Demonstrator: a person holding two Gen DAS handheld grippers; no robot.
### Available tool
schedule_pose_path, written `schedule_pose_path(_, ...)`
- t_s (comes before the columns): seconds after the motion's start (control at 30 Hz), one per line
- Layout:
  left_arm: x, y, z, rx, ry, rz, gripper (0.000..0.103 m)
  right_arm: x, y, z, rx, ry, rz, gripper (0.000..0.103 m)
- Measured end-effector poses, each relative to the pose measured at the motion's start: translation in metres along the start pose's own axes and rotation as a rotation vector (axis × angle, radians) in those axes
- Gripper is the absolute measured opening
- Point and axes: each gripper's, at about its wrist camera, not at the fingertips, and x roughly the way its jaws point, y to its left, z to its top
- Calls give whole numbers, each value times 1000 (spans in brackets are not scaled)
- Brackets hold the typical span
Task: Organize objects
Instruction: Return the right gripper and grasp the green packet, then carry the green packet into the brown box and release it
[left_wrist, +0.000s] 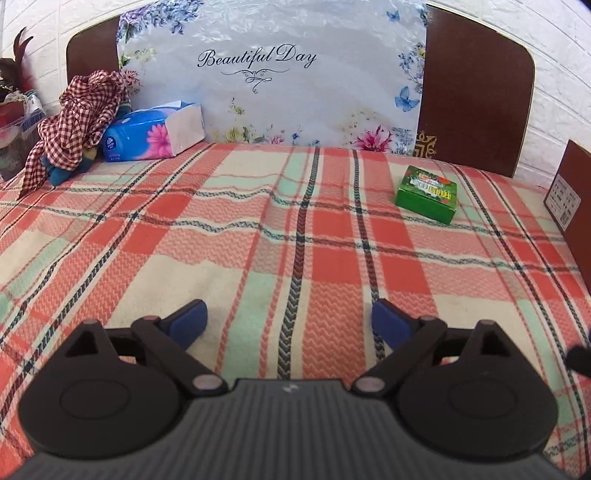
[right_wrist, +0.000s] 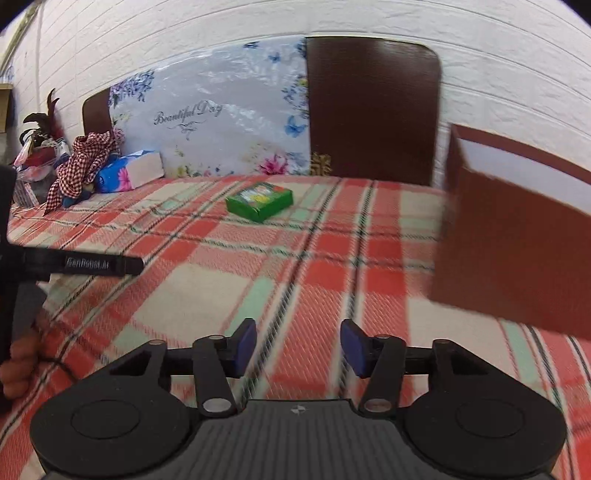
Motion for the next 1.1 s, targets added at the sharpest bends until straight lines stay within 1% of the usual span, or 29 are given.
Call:
schedule_pose_path(0.13,0,4,-2,-21,-18,-31,100,38,4,28,-12,-46,21,62)
schedule_pose_path(0.17,1,6,-3,-31,-22,-43,101,48,4,35,-19,-64,20,66)
schedule_pose_path(0.2,1,8,-3,-42,-28,-55,103,58,5,43,-27,-82,12,74)
schedule_pose_path(0.23,1,10,-3,-51,-31,-69,103,69,7,51,-38,-102,7,78)
schedule_pose_path(0.27,1,11,-4,-58,-33,-77,103,79,8,58,-55,-121,6,86)
schedule_pose_path(0.3,2,12,-4,-64,-36,-82,103,92,11,67,-79,-133,10,92)
schedule_pose_path(0.33,2,12,-4,-67,-38,-85,103,105,13,74,-107,-134,21,92)
schedule_pose_path(0.4,3,13,-4,-71,-40,-90,103,136,18,92,-156,-120,51,93)
schedule_pose_path(0.43,3,13,-4,-71,-40,-91,103,151,20,99,-168,-99,60,94)
schedule_pose_path(0.47,3,12,-4,-69,-39,-90,103,167,21,105,-167,-59,77,95)
schedule_pose_path(0.5,3,12,-4,-67,-38,-88,103,184,19,110,-153,12,110,90)
schedule_pose_path(0.53,4,11,-4,-65,-38,-87,103,191,18,112,-136,35,127,88)
schedule_pose_path(0.57,4,11,-4,-64,-37,-87,103,188,17,112,-130,19,133,79)
schedule_pose_path(0.7,5,10,-3,-52,-33,-79,103,167,18,96,-142,16,106,79)
schedule_pose_path(0.77,5,8,-3,-42,-31,-72,103,148,17,84,-131,25,87,79)
schedule_pose_path(0.93,6,4,-4,-21,-23,-55,103,82,8,41,-121,57,50,79)
schedule_pose_path(1.0,6,2,-3,-7,-18,-45,103,52,-2,23,-94,73,29,79)
schedule_pose_path(1.1,6,-1,-3,11,-13,-30,103,2,-19,-7,-28,88,-31,79)
